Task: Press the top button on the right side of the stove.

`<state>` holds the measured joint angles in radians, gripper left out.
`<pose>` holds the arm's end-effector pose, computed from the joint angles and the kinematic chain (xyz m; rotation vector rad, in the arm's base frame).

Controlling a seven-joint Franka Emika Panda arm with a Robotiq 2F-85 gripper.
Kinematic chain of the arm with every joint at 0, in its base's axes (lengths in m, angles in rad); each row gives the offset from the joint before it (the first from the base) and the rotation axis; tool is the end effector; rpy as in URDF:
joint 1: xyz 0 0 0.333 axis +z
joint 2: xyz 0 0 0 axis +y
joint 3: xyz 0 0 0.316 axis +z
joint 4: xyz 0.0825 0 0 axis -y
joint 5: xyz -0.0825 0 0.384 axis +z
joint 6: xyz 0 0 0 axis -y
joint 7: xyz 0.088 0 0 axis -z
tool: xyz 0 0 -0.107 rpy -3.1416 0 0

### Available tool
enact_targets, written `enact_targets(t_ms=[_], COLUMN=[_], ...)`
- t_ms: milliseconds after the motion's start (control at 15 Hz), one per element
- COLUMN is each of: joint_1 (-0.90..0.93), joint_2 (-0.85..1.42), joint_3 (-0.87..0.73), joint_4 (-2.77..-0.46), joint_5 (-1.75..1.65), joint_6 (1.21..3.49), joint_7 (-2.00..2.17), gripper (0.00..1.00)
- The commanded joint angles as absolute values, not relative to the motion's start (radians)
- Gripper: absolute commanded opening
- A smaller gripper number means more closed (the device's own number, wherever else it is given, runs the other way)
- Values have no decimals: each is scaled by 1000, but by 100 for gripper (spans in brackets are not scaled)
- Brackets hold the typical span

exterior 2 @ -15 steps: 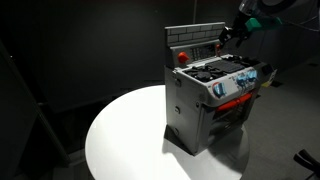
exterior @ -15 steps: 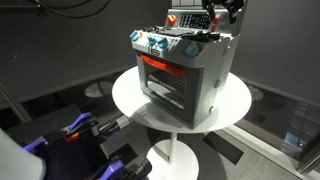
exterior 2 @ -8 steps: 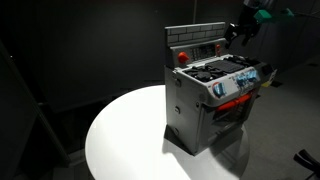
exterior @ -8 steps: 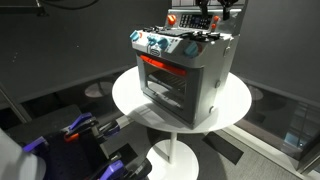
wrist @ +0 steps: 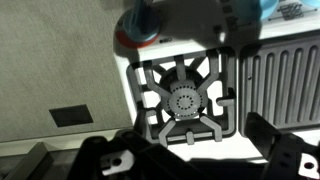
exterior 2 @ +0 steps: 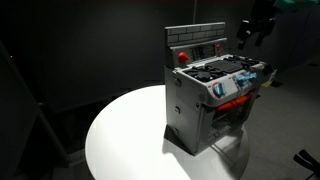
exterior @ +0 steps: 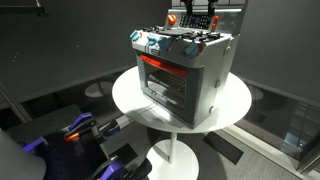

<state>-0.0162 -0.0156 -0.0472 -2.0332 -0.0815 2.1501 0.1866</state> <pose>0.5596 -0.0390 0.4644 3.0555 -0.3219 0.2101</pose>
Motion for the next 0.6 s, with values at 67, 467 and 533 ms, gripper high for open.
enact_targets(t_ms=[67,467,533], joint_1=[-20,-23,-23], joint_2=[-99,-92,-92], joint_3=[-36,-31,-31], joint_4=[-2076,-2069,-2069], joint_5=[-43,-65,-65], joint_6=[2025,1985,1983], joint_7=[129,150,150], gripper=[100,100,100])
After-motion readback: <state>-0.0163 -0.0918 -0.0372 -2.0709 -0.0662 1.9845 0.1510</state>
